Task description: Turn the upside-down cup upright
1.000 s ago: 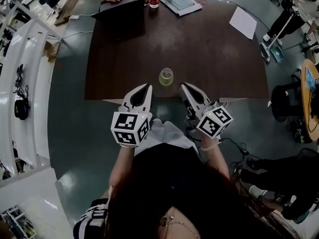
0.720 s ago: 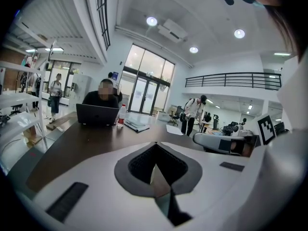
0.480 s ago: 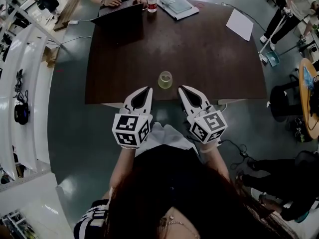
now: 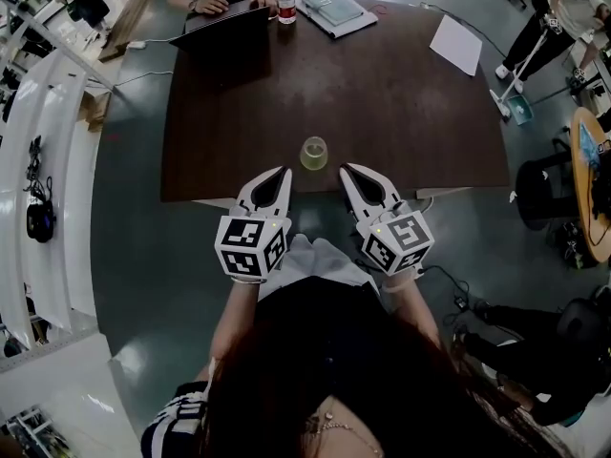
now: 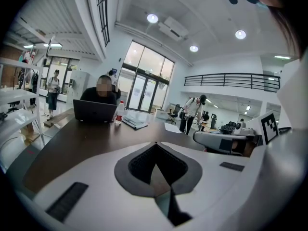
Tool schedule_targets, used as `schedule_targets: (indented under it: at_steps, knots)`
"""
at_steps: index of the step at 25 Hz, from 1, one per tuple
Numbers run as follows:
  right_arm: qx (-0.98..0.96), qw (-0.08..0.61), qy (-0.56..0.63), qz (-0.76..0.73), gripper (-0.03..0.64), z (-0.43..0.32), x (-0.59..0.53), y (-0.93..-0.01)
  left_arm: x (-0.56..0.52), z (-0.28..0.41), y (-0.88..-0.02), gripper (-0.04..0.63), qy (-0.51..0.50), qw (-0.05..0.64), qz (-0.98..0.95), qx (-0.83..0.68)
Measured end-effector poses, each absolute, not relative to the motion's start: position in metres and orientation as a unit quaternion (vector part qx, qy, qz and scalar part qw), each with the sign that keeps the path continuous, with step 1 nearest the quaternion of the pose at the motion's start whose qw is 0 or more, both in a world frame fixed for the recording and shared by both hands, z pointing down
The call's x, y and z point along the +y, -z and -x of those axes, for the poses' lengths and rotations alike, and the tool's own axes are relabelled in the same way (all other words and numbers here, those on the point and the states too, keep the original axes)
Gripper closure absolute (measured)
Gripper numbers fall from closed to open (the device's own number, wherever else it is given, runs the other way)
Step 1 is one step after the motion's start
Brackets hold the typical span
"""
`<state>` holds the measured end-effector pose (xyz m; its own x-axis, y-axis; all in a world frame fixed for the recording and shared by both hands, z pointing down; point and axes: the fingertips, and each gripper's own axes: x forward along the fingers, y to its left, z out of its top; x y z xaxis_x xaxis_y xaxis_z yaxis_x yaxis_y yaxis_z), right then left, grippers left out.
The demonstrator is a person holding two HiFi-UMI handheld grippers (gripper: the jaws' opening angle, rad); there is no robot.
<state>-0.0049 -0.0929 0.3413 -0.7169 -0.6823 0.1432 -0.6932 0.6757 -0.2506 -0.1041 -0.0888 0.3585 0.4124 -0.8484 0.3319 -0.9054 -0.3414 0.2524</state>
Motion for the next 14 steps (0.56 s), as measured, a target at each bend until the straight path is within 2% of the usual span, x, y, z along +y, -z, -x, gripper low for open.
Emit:
schedule_targets:
  at_steps: [14]
  knots:
    - [-0.913,0.024,-0.153,-0.378,0.6,0.0051,-0.0958,-0.3472,-0.0942,0.1017,-0.3652,0.592,-0.077,0.21,-0.822,-0.524]
